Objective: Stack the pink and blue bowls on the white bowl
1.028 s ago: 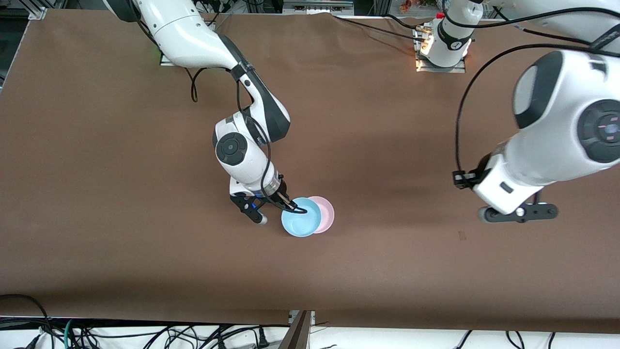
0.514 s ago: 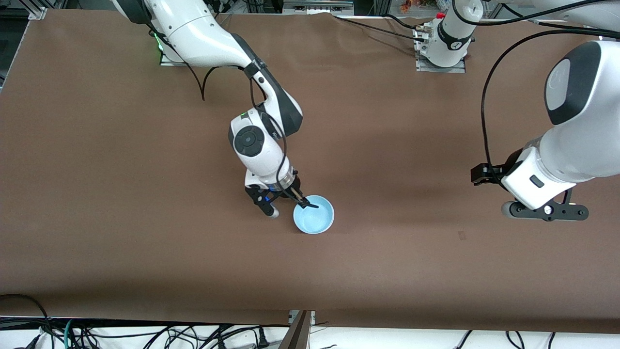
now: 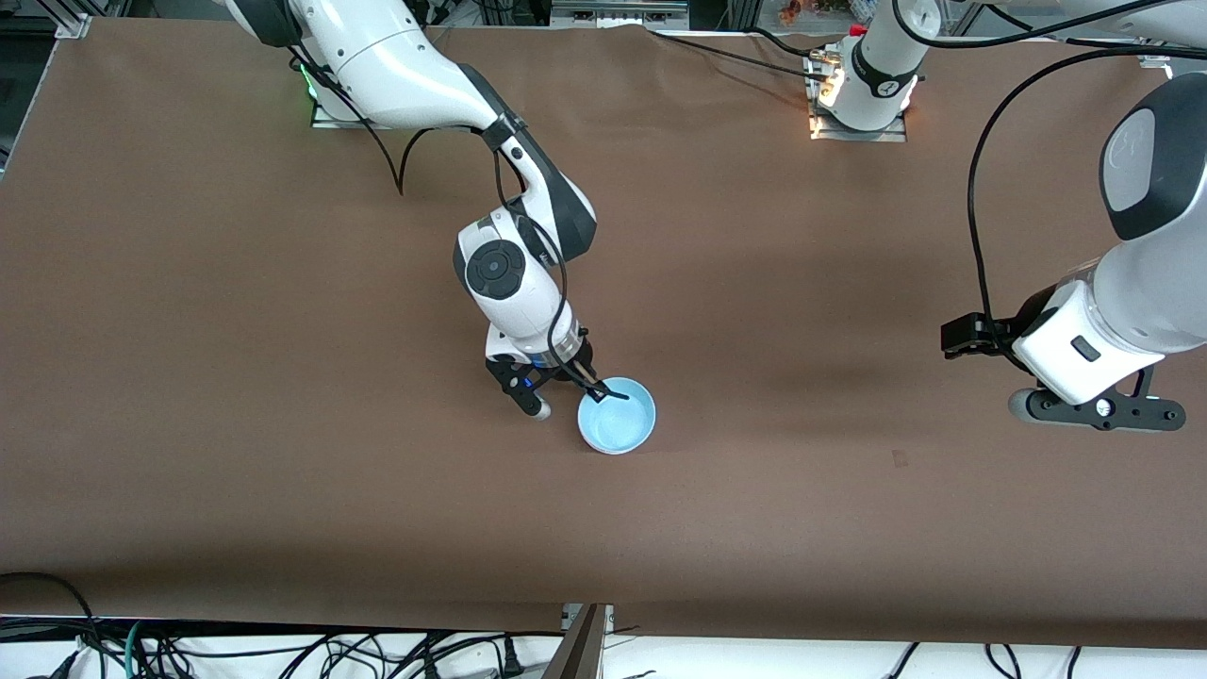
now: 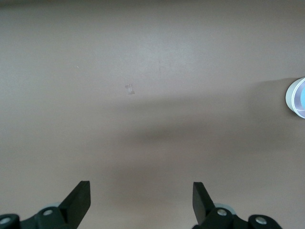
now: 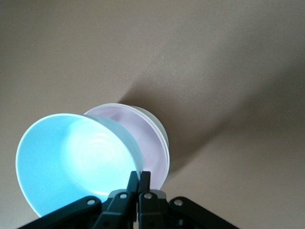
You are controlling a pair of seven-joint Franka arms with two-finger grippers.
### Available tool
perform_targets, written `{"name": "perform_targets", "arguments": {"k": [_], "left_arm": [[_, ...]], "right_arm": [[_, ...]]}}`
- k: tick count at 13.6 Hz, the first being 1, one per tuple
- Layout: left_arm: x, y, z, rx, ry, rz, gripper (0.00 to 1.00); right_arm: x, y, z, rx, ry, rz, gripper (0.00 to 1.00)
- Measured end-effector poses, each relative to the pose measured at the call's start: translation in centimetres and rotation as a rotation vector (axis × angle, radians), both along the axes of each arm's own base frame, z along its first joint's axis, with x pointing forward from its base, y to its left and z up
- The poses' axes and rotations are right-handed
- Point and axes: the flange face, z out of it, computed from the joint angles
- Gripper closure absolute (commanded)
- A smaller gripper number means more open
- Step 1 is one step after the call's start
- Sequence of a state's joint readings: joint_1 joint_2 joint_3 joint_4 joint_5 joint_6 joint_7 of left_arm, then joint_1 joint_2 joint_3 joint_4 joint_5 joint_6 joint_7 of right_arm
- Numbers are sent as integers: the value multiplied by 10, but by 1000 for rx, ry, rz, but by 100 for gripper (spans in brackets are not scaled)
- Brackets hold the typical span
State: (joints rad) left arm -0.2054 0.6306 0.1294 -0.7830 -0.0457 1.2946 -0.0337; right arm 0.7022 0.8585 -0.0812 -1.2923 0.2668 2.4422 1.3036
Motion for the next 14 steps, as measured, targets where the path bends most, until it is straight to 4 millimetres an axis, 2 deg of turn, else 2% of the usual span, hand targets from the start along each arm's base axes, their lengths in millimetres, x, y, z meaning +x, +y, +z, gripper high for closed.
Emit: {"name": "perform_targets", "arguments": {"k": [4, 6, 9, 14], "left_arm": [[0, 0, 0, 0, 1, -2, 6], [0, 0, 0, 0, 1, -2, 5], [0, 3, 0, 0, 0, 1, 0], [0, 3, 0, 0, 2, 2, 0]], "right_arm": [[-1, -1, -12, -11, 11, 1, 100], [-1, -1, -13, -12, 12, 1, 100], [-1, -1, -14, -14, 12, 2, 100], [-1, -2, -16, -18, 14, 3, 100]]}}
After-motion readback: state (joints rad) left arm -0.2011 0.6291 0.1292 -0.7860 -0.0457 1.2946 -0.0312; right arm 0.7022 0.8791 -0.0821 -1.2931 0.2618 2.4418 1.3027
